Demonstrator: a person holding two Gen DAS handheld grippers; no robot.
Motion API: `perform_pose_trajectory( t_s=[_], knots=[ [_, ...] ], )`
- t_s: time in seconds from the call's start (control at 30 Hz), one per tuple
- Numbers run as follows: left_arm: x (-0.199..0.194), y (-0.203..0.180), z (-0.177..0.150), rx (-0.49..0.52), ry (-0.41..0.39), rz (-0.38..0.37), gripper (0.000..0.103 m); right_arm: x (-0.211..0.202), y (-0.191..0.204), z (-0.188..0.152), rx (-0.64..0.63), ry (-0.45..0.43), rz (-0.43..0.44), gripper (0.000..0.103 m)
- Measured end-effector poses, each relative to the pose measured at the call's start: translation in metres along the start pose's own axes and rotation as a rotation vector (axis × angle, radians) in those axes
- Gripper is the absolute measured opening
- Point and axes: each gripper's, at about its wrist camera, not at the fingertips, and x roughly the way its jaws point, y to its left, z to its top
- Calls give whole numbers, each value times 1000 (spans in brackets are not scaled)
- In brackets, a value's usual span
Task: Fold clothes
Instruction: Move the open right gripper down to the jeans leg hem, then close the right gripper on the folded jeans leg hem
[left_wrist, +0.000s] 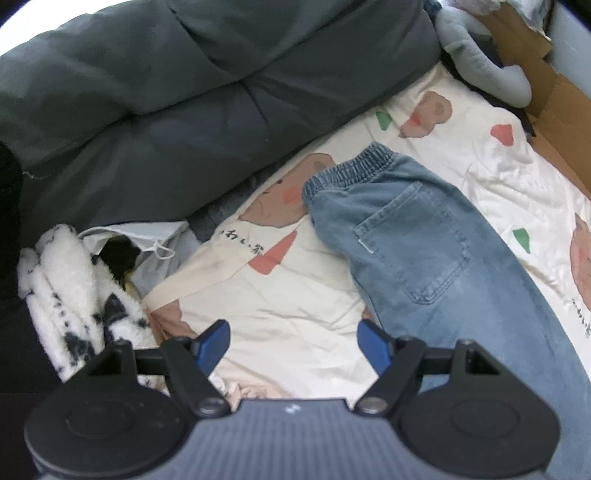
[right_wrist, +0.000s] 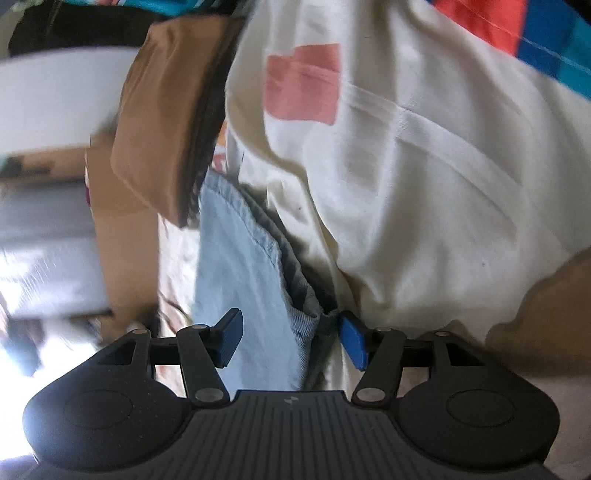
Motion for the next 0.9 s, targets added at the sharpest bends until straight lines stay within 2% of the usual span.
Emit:
perform_pose_trajectory(
  t_s=[0.13,0.33,0.43,0.63,0.77,0.9],
  knots=[
    [1,-1,-3,-7,2,-8,78,3,-2,1,25,1,7,61],
    [2,-11,-4,1,5,-18,78,-3,9,4,21,21,86,61],
    [2,-18,-4,8,6,-26,78,-4,8,5,6,37,68,61],
    [0,-31,-5,45,0,-30,78,-3,-6,4,72,10,64,61],
    [1,-31,-4,57,0,-29,78,7,-14,2,76,18,25,61],
    [2,-32,-3,63,3,-19,78,16,-15,3,76,28,33,61]
  ],
)
